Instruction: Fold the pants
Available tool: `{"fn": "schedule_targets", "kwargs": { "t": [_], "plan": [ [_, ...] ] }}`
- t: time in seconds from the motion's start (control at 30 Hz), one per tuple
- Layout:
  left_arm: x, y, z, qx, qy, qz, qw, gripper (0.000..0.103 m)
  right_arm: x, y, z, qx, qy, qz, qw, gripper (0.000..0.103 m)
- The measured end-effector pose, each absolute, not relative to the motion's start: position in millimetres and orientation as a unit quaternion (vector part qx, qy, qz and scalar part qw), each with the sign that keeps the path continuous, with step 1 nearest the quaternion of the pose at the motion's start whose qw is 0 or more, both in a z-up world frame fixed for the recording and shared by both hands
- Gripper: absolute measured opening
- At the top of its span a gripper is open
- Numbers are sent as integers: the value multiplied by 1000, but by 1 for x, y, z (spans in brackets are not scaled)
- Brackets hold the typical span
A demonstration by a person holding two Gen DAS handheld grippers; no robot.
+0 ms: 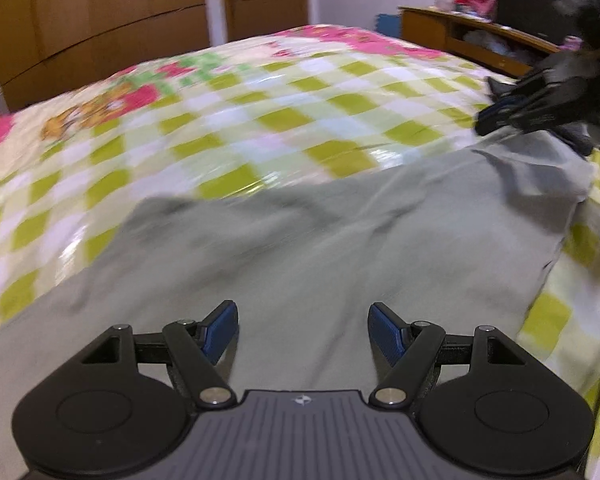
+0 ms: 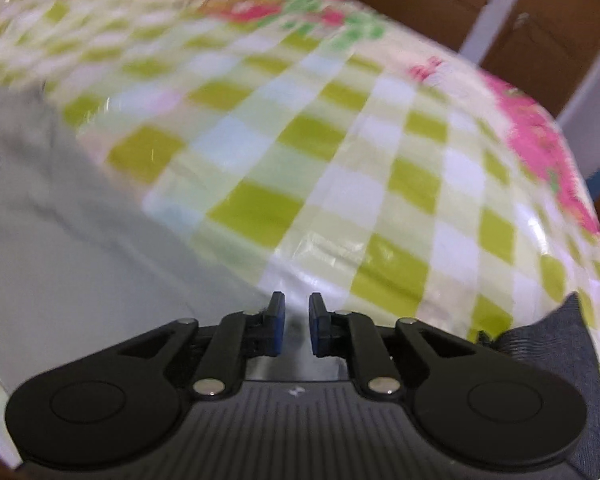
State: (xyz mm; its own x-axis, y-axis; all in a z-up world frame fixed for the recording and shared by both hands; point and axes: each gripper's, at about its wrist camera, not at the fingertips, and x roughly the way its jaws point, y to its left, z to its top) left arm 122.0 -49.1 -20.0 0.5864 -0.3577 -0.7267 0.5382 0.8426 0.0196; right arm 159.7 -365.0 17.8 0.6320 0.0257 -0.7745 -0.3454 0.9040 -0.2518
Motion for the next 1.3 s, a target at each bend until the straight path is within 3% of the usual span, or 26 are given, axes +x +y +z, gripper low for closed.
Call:
{"fn": "schedule_targets", "kwargs": {
  "t": [0.13, 0.23, 0.37, 0.57, 0.8, 1.0, 1.3],
  "plan": [
    [110, -13, -23, 104, 393, -211, 889, 84, 136, -326, 29, -151, 392, 160, 893, 15],
    [99, 12, -25, 111, 403, -178, 891, 85, 131, -295, 14, -109, 423, 210, 875, 15],
    [85, 43, -16, 104, 398, -148, 899, 85, 128, -265, -8, -131, 467, 209, 849, 16],
    [71, 85, -9, 94, 389, -85, 912, 85, 124, -230, 23, -97, 434, 234, 864, 18],
    [54, 128, -20, 80, 417, -30, 905, 89, 122, -167, -8, -93, 473, 272, 833, 21],
    [50, 120, -9, 96, 395, -25, 913, 89, 114, -200, 4, -41, 471, 222, 853, 25],
    [76, 29, 8, 96, 369, -154, 911, 89, 69, -335, 15, 78, 460, 35, 884, 26]
  ]
}}
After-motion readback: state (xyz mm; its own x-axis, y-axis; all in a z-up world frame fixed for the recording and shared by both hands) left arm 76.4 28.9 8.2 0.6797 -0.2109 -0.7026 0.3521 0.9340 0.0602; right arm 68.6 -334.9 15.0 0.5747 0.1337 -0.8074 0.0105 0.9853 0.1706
